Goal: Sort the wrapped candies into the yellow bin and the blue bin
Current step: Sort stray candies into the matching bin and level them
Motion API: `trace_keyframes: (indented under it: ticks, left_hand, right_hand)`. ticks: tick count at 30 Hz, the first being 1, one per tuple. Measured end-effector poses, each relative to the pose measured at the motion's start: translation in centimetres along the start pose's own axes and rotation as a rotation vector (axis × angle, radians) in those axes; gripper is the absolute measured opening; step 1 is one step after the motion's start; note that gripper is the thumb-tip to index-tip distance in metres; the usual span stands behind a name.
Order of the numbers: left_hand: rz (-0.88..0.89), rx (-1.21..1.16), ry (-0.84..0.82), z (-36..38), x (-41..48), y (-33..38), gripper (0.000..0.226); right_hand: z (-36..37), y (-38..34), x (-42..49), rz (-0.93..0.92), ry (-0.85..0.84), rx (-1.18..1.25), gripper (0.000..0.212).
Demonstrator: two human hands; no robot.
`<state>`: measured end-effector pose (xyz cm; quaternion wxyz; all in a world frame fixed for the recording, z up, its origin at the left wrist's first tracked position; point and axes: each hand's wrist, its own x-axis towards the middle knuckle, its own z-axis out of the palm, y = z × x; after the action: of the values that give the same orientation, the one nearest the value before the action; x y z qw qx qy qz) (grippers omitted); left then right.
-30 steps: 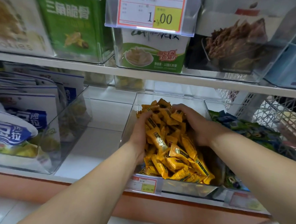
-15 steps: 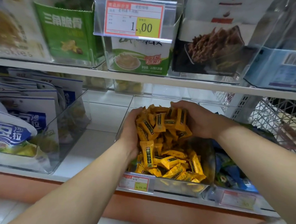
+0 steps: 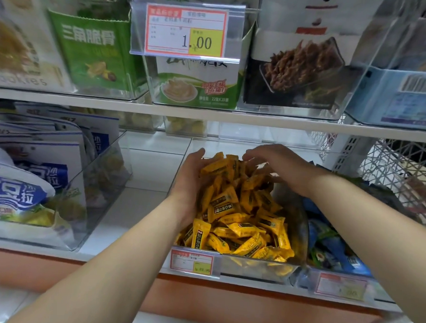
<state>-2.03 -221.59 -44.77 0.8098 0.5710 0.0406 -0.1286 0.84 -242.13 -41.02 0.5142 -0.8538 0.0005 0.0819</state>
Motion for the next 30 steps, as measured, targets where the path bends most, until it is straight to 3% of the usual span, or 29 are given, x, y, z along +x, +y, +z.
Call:
trace_keyframes:
  ticks: [3, 6, 9, 12, 14, 18, 20, 23, 25, 27, 30]
  left_hand:
    - [0.037, 0.388, -0.018, -0.2, 0.0, -0.5, 0.059]
    - [0.147, 0.848, 0.149, -0.6, 0.5, -1.8, 0.039]
    - [0.113, 1.018, 0.285, -1.0, 1.1, -2.4, 0.024]
    - [0.022, 0.996, 0.289, -0.6, 1.9, -2.9, 0.065]
    - [-0.034, 1.013, 0.255, 0.0, 2.0, -3.4, 0.093]
    - [-0.121, 0.949, 0.291, 0.8, 2.4, -4.5, 0.128]
    - [-0.147, 0.948, 0.311, 1.0, 2.4, -4.7, 0.127]
    - [-0.126, 0.754, 0.259, 0.4, 2.5, -5.1, 0.085]
    - [-0.131, 0.586, 0.241, -0.1, 2.7, -5.1, 0.072]
    - [-0.108, 0.486, 0.239, -0.1, 3.0, -5.2, 0.066]
    - [-0.103, 0.362, 0.206, 0.5, 3.3, -4.8, 0.080]
  right_hand:
    - [1.5, -0.2, 0.3, -0.160, 0.089, -0.243, 0.025]
    - [2.5, 0.9, 1.4, 0.026, -0.033, -0.492, 0.063]
    - [2.3, 1.9, 2.7, 0.148, -0.029, -0.601, 0.078]
    - [2.1, 1.6, 4.2, 0.267, -0.053, -0.538, 0.094]
    - [2.2, 1.2, 5.1, 0.310, -0.133, -0.564, 0.091]
    - [2.3, 0.9, 6.2, 0.426, -0.242, -0.538, 0.099]
    - [2.3, 1.3, 6.7, 0.442, -0.283, -0.519, 0.103]
    - [2.3, 1.7, 7.3, 0.456, -0.336, -0.465, 0.107]
    - [2.2, 1.9, 7.7, 0.480, -0.346, -0.427, 0.111]
    - [2.1, 2.0, 7.8, 0.477, -0.344, -0.434, 0.111]
    - [2.0, 2.0, 7.9, 0.470, -0.377, -0.422, 0.109]
